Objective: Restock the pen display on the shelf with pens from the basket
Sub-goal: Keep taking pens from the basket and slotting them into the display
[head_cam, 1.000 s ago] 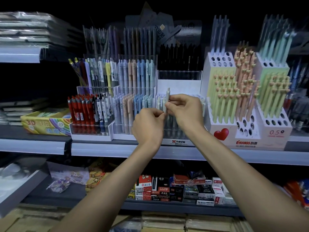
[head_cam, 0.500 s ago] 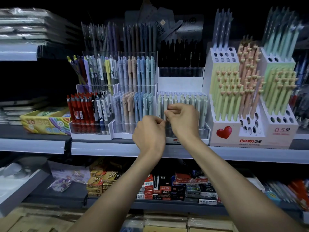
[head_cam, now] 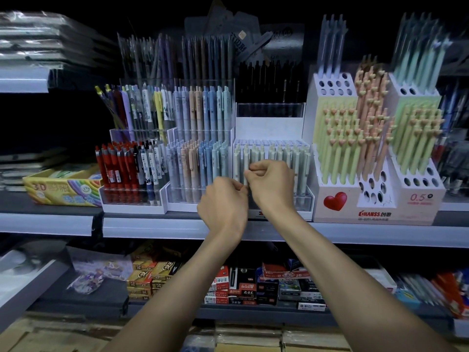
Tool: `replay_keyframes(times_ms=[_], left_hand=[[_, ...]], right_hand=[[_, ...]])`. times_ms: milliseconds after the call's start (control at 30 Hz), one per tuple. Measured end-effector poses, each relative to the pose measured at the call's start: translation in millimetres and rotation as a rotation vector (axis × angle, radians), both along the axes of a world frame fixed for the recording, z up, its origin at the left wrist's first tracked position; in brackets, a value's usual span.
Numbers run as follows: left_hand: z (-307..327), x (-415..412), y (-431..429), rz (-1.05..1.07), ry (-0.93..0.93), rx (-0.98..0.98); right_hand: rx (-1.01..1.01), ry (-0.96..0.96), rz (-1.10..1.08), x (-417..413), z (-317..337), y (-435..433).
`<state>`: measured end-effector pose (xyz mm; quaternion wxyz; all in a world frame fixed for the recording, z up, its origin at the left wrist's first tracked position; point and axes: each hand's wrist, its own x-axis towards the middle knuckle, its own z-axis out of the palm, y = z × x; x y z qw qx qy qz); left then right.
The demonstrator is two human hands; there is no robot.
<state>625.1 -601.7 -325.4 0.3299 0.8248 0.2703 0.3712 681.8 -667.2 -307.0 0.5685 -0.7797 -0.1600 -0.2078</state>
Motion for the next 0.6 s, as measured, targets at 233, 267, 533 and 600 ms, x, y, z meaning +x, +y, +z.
replay_keyframes(times_ms=[233, 267, 533, 600], left_hand=[[-0.4, -1.4, 1.2, 0.006, 0.009, 0.016], [-1.0, -1.7, 1.7, 0.007, 0.013, 0.015], [-13.2, -27.8, 19.0, -0.169, -0.001, 0.035], [-20.1, -42.3, 26.2, -0.250, 0.002, 0.091]], right_hand=[[0.019, 0.013, -0.005, -4.8, -2.2, 0.2], [0.042, 0.025, 0.006, -6.5, -3.0, 0.1], [0.057, 0.039, 0.083, -37.4, -23.5, -30.6], [-0.002, 0.041, 0.112, -50.0, -31.8, -42.0]])
